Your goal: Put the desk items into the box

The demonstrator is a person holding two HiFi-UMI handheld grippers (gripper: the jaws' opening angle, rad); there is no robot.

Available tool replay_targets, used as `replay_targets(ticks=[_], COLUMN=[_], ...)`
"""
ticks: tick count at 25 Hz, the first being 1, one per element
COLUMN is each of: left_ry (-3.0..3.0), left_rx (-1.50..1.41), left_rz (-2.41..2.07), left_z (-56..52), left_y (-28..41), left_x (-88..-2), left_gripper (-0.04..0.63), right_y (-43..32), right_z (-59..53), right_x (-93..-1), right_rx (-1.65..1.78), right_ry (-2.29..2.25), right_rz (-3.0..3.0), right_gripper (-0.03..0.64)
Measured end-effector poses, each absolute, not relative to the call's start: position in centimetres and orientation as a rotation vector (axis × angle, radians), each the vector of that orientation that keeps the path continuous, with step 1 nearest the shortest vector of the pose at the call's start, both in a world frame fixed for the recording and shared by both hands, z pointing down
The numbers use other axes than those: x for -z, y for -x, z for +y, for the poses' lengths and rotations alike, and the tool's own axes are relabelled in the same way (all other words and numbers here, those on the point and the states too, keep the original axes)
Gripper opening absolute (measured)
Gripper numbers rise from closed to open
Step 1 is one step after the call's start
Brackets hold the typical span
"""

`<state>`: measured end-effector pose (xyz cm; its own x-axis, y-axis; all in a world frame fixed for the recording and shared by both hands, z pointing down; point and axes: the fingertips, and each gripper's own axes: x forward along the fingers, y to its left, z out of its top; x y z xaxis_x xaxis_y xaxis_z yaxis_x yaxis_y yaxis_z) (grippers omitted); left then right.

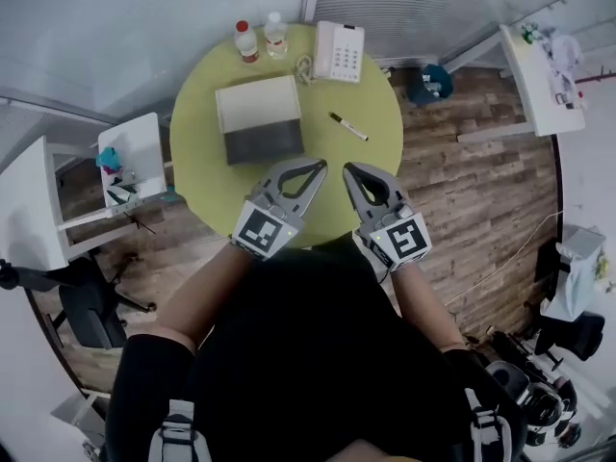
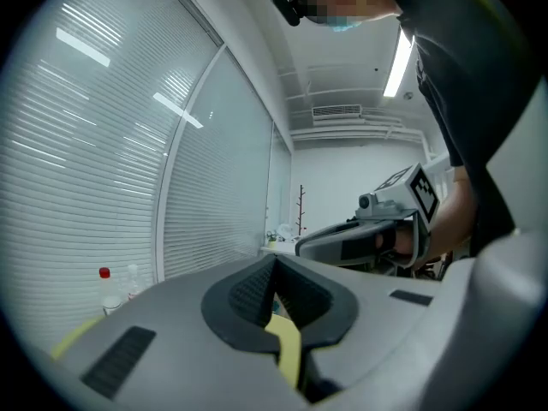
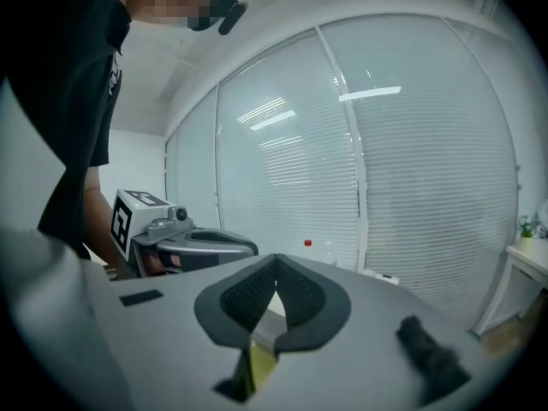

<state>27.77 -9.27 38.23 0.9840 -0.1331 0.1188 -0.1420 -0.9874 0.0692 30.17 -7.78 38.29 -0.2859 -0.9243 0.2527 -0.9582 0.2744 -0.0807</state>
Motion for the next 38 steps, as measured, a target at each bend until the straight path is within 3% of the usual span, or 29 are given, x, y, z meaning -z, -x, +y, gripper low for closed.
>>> replay_targets(ticks=[17, 38], left_ry=[-2.855, -2.726], left_rx=[-0.246, -0.211], left_rz=[-0.826, -0.968], left_z=[-11.1, -13.3], left_y=[-35.5, -37.5], left_x=[-47.1, -59.7], left_gripper=[0.006, 0.006], right_y=[-41.6, -44.5], right_z=[-10.7, -15.4], right_x=[-52.3, -71.1], right_rx=[-0.471, -0.571], right_ry=[-1.212, -1.043], right_rz=[-2.412, -2.148], right_gripper=[0.014, 0.015])
